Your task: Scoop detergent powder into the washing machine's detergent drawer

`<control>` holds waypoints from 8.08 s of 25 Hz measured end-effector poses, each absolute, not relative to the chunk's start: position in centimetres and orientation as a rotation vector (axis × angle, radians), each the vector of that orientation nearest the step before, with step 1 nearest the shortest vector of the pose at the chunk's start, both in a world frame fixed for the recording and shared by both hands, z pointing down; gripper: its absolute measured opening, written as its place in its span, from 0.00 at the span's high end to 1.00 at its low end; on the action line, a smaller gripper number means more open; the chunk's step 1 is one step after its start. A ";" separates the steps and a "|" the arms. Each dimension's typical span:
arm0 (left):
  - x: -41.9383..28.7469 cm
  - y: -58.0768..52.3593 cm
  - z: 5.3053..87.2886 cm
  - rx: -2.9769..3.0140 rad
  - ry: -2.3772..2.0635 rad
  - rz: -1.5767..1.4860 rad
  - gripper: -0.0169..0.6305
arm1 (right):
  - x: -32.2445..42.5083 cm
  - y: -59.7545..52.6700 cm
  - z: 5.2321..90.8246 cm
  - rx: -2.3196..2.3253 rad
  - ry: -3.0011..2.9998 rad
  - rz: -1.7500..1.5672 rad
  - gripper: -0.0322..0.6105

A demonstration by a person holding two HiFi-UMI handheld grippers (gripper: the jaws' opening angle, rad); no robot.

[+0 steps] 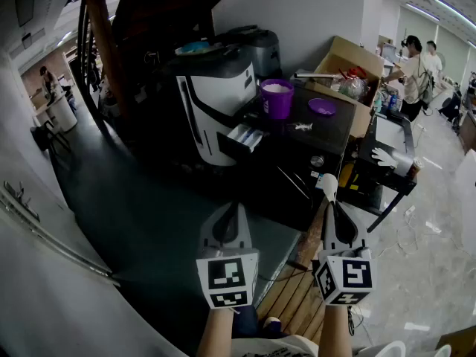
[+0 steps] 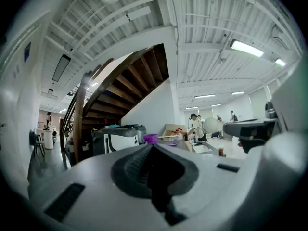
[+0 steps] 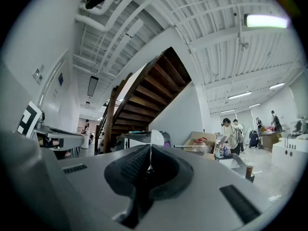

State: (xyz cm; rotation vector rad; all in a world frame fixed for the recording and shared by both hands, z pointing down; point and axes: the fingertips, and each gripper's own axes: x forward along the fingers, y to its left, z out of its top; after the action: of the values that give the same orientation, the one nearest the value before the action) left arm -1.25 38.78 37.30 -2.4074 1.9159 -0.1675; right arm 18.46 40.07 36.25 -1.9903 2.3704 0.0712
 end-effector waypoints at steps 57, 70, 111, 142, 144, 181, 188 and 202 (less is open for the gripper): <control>-9.4 10.4 31.7 -2.530 1.831 -0.213 0.97 | 10.1 13.4 30.2 -2.108 2.342 0.020 0.92; -10.5 6.0 31.7 -2.584 1.817 -0.226 0.97 | 9.4 9.6 29.5 -2.173 2.348 -0.002 0.92; -2.3 -26.0 33.7 -2.434 2.058 -0.360 0.97 | 17.5 -26.1 33.5 -1.913 2.683 -0.208 0.92; -3.5 -31.1 38.9 -2.591 1.991 -0.579 0.97 | 15.7 -30.6 39.8 -1.935 2.947 -0.669 0.92; -3.4 -31.2 39.3 -2.601 1.981 -0.603 0.97 | 15.5 -30.6 40.3 -1.928 2.986 -0.733 0.92; -3.9 -30.6 42.0 -2.663 1.994 -0.692 0.97 | 12.0 -29.5 44.9 -1.591 3.435 -1.099 0.92; -3.9 -30.5 41.9 -2.669 1.979 -0.693 0.97 | 11.2 -28.6 44.9 -1.485 3.456 -1.178 0.92; -3.8 -30.3 41.5 -2.668 1.960 -0.698 0.97 | 11.3 -28.4 44.6 -1.385 3.301 -1.358 0.92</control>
State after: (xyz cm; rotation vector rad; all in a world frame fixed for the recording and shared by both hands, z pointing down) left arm -3.77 -30.35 41.46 -2.6679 1.9600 -0.6984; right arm 11.30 -28.39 44.60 -1.3845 3.3005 -1.3579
